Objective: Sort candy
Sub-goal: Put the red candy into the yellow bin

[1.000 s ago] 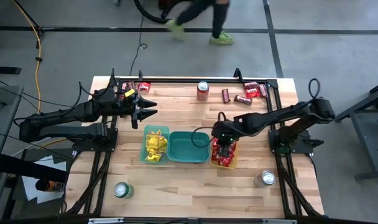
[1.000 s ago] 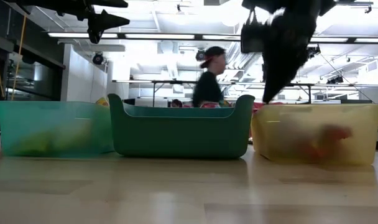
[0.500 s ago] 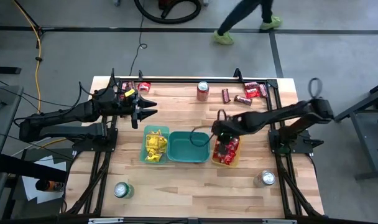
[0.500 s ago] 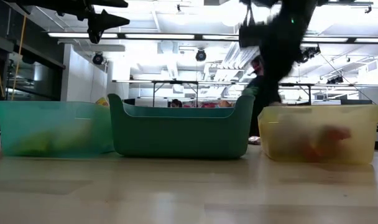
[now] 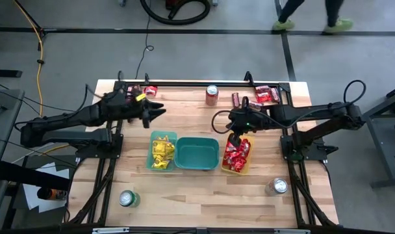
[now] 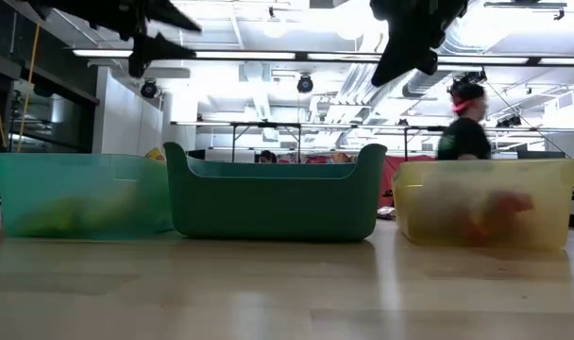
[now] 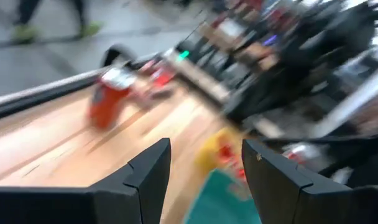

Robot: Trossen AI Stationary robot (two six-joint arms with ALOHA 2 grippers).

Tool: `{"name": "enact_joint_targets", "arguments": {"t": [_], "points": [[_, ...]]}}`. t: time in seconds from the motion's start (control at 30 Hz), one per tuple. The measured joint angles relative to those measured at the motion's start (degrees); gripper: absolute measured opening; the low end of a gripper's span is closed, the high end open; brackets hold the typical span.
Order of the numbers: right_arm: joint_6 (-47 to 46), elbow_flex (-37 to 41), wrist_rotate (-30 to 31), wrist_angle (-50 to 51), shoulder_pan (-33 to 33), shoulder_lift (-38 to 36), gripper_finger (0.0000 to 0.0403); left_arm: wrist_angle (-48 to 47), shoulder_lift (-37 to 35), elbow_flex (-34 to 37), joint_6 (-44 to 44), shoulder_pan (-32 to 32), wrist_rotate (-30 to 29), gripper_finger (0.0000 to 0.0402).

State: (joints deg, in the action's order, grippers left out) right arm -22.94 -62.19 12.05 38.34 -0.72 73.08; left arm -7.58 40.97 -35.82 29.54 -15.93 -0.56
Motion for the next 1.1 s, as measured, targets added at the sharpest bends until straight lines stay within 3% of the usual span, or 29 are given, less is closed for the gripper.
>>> {"name": "enact_joint_targets", "arguments": {"t": [0.13, 0.3, 0.5, 0.7, 0.83, 0.93, 1.1], "points": [[0.02, 0.02, -0.04, -0.02, 1.18, 0.09, 0.0000, -17.49, 6.59, -8.95, -4.01, -3.16, -4.05, 0.0186], [-0.13, 0.02, -0.30, -0.02, 2.97, 0.09, 0.0000, -36.83, 18.74, -19.61, -7.95, -13.15, -11.73, 0.0186], [-0.16, 0.04, -1.62, -0.04, 3.73, 0.09, 0.0000, -48.09, 31.45, -20.16, -7.28, -27.07, -16.03, 0.0186], [-1.03, 0.07, -3.28, -0.04, 3.73, 0.09, 0.0000, -42.70, 34.19, -11.36, 0.97, -34.09, -18.88, 0.0186], [-1.03, 0.07, -3.65, -0.01, 3.70, 0.11, 0.0000, -34.42, 32.78, -6.81, 7.43, -31.79, -25.76, 0.0186], [-1.03, 0.09, -3.65, 0.03, 3.70, 0.11, 0.0000, -35.10, 32.99, -3.68, 14.50, -31.56, -28.66, 0.0186], [-0.02, 0.09, -3.67, 0.14, 3.70, 0.11, 0.0000, -31.18, 32.99, 2.20, 22.90, -31.48, -29.95, 0.0186]]}}
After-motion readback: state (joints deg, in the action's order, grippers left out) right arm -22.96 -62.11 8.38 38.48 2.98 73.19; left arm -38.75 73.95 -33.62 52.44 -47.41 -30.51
